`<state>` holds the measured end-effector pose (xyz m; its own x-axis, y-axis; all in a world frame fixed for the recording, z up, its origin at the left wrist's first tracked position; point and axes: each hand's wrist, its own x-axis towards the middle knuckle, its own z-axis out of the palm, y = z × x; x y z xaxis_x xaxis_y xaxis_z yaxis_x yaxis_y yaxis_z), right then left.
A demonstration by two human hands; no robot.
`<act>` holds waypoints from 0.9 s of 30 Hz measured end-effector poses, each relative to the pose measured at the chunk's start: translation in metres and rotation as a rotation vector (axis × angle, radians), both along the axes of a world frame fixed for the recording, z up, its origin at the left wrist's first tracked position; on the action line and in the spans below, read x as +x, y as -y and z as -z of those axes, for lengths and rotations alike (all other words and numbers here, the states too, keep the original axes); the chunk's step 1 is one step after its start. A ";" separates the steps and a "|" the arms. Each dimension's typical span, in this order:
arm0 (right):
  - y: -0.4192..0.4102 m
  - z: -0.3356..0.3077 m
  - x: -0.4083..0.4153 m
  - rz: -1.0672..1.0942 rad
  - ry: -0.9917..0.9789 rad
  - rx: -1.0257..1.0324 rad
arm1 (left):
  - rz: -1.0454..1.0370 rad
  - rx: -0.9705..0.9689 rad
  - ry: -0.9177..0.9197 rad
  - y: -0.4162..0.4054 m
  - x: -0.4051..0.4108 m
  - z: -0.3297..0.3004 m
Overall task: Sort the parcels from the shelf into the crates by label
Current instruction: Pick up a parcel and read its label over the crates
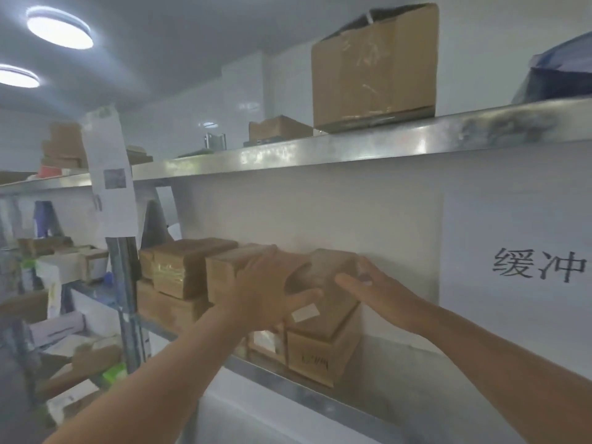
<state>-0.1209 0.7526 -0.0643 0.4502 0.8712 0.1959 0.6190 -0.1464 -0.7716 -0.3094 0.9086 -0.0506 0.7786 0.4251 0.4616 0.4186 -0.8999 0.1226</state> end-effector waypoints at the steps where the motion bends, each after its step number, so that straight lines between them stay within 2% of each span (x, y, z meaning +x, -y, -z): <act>1: -0.005 -0.002 -0.003 0.039 -0.049 -0.043 | 0.016 -0.041 -0.009 -0.003 0.003 -0.001; 4: -0.012 -0.008 -0.010 0.155 -0.102 -0.188 | 0.094 -0.166 -0.028 -0.007 0.014 -0.008; 9: -0.017 -0.014 -0.032 0.225 -0.209 -0.157 | 0.239 -0.273 -0.011 -0.014 0.026 -0.013; 15: -0.001 -0.014 -0.049 0.301 -0.360 0.135 | 0.412 -0.441 0.137 0.001 0.027 -0.024; 18: 0.023 -0.013 -0.054 0.340 -0.311 0.226 | 0.507 -0.574 0.188 0.013 0.028 -0.030; 21: 0.056 -0.011 -0.052 0.322 -0.262 0.329 | 0.574 -0.579 0.186 0.030 0.035 -0.034; 25: 0.109 -0.012 -0.047 0.339 -0.449 0.527 | 0.657 -0.507 0.146 0.066 0.044 -0.040; 27: 0.137 -0.012 -0.046 0.346 -0.502 0.546 | 0.710 -0.530 0.137 0.090 0.048 -0.039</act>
<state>-0.1672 0.6157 -0.0528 0.8233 0.5069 0.2555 0.1690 0.2107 -0.9628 -0.2618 0.8190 -0.0116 0.8918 0.0481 0.4499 -0.2641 -0.7521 0.6038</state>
